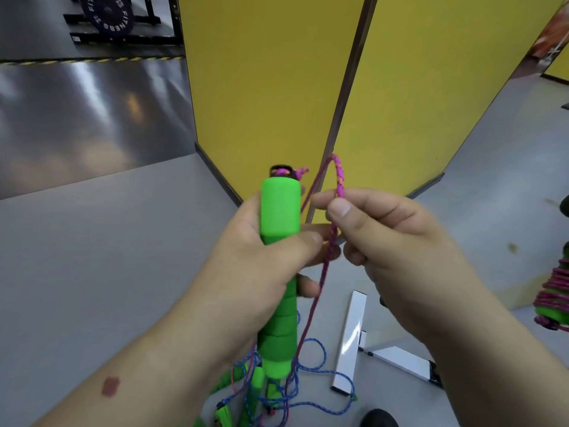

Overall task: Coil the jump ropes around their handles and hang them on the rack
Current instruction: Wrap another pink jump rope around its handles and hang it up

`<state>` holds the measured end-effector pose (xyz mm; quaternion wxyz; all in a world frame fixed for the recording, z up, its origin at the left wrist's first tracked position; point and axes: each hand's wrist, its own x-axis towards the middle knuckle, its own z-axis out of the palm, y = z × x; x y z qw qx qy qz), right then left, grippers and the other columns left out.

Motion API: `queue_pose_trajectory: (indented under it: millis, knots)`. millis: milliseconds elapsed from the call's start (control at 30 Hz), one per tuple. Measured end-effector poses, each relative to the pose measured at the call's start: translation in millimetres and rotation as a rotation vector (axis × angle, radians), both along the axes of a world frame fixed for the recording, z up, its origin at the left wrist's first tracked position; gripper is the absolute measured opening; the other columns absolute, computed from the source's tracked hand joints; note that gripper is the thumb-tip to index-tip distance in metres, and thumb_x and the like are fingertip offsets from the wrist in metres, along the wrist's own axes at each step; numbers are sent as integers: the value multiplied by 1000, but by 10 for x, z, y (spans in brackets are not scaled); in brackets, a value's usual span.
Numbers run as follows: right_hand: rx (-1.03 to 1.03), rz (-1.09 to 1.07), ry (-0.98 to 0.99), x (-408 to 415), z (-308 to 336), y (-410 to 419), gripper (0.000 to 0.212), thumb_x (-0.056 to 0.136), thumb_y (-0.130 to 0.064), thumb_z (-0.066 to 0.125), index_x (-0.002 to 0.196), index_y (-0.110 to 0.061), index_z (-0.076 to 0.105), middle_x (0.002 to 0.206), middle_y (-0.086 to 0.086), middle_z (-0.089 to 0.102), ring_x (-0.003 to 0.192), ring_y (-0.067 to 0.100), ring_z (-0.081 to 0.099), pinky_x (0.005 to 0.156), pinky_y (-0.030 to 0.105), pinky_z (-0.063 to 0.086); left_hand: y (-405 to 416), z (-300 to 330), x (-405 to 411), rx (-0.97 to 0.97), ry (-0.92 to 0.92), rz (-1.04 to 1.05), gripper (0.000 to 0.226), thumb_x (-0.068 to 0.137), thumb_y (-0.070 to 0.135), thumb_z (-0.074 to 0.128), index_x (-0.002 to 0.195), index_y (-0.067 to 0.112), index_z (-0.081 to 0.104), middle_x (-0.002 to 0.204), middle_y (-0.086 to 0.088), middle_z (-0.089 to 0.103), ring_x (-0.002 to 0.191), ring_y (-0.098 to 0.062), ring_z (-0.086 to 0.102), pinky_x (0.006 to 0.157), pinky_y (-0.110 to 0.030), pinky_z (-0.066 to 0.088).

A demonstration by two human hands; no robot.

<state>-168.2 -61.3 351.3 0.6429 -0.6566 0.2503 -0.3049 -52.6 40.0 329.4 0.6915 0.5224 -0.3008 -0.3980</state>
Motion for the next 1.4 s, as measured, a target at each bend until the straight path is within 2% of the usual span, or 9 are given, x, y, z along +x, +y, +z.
queue_pose_trajectory:
  millis: [267,400,567,700,800,967,1100,1233,1400]
  knots:
    - [125,174,156,9,-127,-27,30,87,-39,60,92,-15,77,75,5,68,58,12,47,53,25,37,-34,65,53,-76,13,146,43,87,-2,72,115,29,62,76,-5,72,57,-16,66,50,-24,52]
    - [33,429,268,-73,-118,-7,19,92,-23,61,97,-12,76,84,6,71,61,10,50,55,19,42,-2,140,226,-79,91,247,44,90,1,70,125,24,57,97,-13,77,78,-19,78,49,-21,53]
    - [7,148,22,0,-54,-29,14,87,-21,70,94,-12,77,78,2,71,56,8,49,50,18,42,45,65,97,-11,59,85,28,94,5,66,112,26,59,96,-3,79,72,-15,76,48,-20,49]
    - [83,-31,-29,18,-62,-42,16,87,-22,66,93,-12,76,76,5,67,53,11,55,46,20,45,41,-21,-50,10,-60,-31,39,91,1,71,107,36,65,86,-7,77,80,-38,75,52,-26,52]
    - [85,18,53,23,-111,-39,13,90,-26,70,95,-15,75,76,6,67,55,11,53,49,21,41,2,-3,-10,3,-81,82,40,87,-2,76,106,32,64,83,-8,73,71,-28,74,53,-25,52]
    - [58,434,293,-56,-133,-4,19,89,-29,62,96,-18,76,87,3,74,62,11,50,56,23,41,-9,118,170,-65,9,216,41,87,3,74,116,29,60,89,-10,75,75,-19,76,50,-25,53]
    - [36,241,102,-18,-117,-38,18,87,-21,63,94,-15,78,78,2,73,57,9,50,52,19,42,19,100,167,-6,-33,178,26,92,10,70,105,29,60,93,-5,79,74,-14,76,50,-21,50]
    - [97,53,-28,9,-51,-38,13,92,-15,66,98,-12,77,64,-6,69,48,3,53,48,13,42,43,30,14,16,-64,-37,39,93,0,66,109,35,62,94,-4,79,86,-17,78,49,-21,49]
    - [94,30,19,28,-124,-32,22,87,-32,71,100,-17,79,68,-2,63,59,11,45,57,23,37,2,22,-17,-1,-102,18,43,86,-4,75,103,35,67,74,2,73,62,-8,68,52,-23,52]
